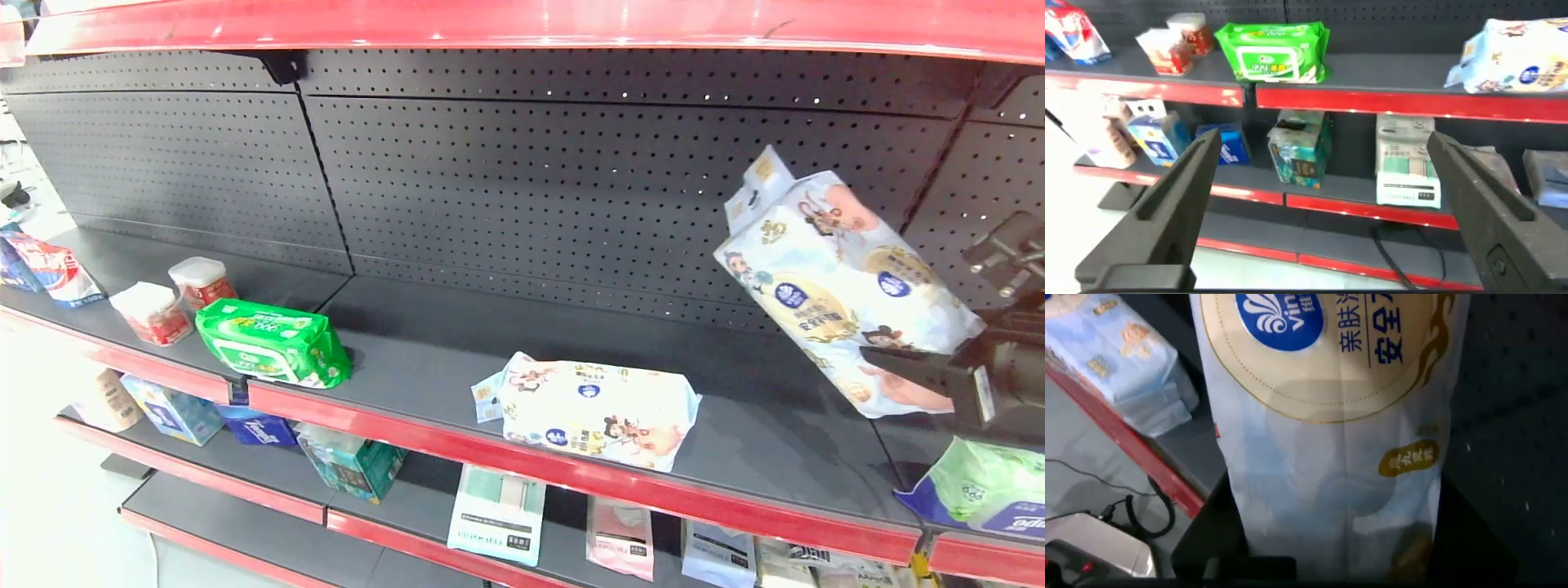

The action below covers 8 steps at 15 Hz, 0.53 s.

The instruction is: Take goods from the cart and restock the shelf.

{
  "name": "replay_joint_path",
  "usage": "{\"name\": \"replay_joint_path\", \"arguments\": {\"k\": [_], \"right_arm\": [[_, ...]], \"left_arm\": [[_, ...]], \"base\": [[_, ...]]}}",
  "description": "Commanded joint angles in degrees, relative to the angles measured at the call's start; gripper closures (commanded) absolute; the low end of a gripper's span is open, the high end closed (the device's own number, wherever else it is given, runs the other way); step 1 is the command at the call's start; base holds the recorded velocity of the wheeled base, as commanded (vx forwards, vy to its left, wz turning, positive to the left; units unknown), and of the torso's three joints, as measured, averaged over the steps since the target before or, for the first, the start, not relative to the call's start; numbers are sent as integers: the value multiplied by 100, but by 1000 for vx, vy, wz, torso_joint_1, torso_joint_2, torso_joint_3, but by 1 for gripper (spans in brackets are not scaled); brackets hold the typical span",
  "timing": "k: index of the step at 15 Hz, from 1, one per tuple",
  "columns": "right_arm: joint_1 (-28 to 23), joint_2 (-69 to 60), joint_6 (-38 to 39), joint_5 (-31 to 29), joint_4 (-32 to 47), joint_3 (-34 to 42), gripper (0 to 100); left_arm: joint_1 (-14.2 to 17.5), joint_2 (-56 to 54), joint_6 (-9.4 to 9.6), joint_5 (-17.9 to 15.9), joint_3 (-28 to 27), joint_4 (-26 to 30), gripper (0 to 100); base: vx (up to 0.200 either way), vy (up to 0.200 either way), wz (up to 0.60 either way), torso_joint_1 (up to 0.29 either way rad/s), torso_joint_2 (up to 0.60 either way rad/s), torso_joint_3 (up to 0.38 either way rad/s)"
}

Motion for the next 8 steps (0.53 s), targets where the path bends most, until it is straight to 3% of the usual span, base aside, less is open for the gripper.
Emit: {"name": "replay_joint_path", "arguments": {"k": [1, 4, 5, 8], "right_arm": [[-29, 1022, -354, 434, -437, -163, 100], [-11, 1717, -891, 829, -604, -479, 100], [-29, 2103, -1075, 1058, -604, -725, 100], [-3, 2710, -1277, 1366, -604, -1147, 100]], "left_arm": [[4, 0, -111, 7, 367, -257, 0], [4, 0, -357, 7, 841, -924, 0], [4, 0, -410, 16, 1255, -1461, 0], [30, 70, -410, 218, 1720, -1803, 0]], "base": [[0, 0, 0, 0, 0, 0], [0, 0, 0, 0, 0, 0], [0, 0, 0, 0, 0, 0], [0, 0, 0, 0, 0, 0]]}}
